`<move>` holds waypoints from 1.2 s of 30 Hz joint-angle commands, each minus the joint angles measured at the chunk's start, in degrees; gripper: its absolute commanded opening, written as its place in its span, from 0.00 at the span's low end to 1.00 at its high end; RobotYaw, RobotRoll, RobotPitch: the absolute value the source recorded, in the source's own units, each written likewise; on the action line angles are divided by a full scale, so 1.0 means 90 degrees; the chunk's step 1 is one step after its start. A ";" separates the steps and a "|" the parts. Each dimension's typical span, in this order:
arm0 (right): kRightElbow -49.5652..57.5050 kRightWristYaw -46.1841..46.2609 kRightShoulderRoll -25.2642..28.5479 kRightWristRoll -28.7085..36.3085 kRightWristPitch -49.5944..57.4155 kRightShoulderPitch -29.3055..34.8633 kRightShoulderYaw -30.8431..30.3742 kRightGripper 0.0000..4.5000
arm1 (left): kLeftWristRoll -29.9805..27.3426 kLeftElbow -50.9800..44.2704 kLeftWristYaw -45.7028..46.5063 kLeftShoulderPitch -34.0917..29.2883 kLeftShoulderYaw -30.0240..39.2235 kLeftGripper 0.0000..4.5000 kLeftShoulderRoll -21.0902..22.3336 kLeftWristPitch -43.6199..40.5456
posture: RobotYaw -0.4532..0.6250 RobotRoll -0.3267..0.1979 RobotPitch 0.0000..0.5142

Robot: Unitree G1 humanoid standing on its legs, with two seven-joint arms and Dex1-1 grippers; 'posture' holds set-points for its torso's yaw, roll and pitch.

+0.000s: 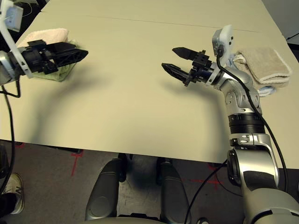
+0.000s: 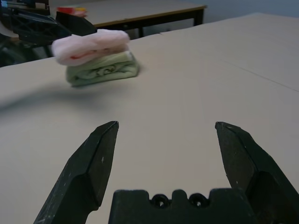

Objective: Fold the towel and set it aside.

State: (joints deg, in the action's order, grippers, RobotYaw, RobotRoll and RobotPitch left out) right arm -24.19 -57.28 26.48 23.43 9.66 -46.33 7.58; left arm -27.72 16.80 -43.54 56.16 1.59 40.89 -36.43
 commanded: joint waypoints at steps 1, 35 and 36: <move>0.0068 0.1032 -0.0201 -0.0358 -0.0278 0.0144 0.0138 1.00 | 0.0712 0.0796 0.0771 0.0160 0.0055 0.99 -0.0497 0.0912 | 0.53 0.62 0.42; -0.1990 0.5435 -0.1027 -0.1339 -0.2939 0.0153 0.0900 1.00 | 0.1952 0.3787 0.3539 -0.0247 0.1141 0.99 -0.2422 0.5508 | 0.47 0.62 0.51; -0.1997 0.5437 -0.1019 -0.1356 -0.2919 0.0169 0.0886 1.00 | 0.1990 0.3748 0.3590 -0.0282 0.1136 0.99 -0.2400 0.5526 | 0.47 0.62 0.51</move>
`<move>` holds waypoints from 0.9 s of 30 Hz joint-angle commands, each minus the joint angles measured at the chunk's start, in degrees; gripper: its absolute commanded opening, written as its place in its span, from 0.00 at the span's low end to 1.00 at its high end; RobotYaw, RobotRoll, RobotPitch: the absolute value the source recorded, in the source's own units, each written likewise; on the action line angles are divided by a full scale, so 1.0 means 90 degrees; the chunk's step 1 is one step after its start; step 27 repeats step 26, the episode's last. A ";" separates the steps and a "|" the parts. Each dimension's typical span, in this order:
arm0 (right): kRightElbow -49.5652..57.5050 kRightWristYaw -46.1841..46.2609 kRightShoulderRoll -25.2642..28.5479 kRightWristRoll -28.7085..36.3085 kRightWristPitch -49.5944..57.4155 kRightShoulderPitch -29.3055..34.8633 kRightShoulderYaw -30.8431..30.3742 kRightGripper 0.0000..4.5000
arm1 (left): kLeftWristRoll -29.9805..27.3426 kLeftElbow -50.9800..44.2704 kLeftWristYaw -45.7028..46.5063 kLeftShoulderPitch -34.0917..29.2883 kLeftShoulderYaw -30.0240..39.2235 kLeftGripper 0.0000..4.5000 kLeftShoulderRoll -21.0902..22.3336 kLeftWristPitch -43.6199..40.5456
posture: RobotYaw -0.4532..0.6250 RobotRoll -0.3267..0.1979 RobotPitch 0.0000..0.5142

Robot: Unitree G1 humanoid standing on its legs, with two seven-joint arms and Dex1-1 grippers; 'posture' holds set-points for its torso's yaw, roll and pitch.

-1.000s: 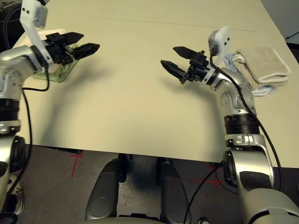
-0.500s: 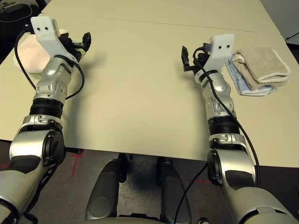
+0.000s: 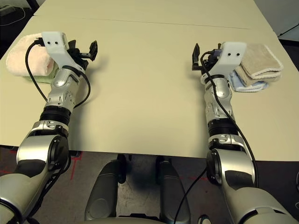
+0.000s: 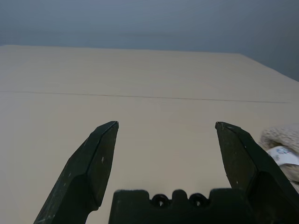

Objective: Fold the towel and set it aside.

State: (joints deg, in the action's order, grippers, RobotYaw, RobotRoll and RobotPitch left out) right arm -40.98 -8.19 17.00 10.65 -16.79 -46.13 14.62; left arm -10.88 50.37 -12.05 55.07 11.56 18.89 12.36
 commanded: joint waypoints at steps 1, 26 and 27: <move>-0.0136 -0.0013 0.0036 0.0049 0.0038 0.0160 0.0093 1.00 | 0.0145 -0.0021 0.0134 -0.0194 0.0033 0.99 0.0057 0.0123 | 0.47 0.62 0.51; -0.0141 -0.0003 0.0083 0.0011 0.0243 0.0165 0.0059 1.00 | 0.0377 -0.0253 0.0305 -0.0536 0.0113 0.99 0.0360 -0.0096 | 0.44 0.62 0.49; -0.0141 -0.0003 0.0083 0.0011 0.0243 0.0165 0.0059 1.00 | 0.0377 -0.0253 0.0305 -0.0536 0.0113 0.99 0.0360 -0.0096 | 0.44 0.62 0.49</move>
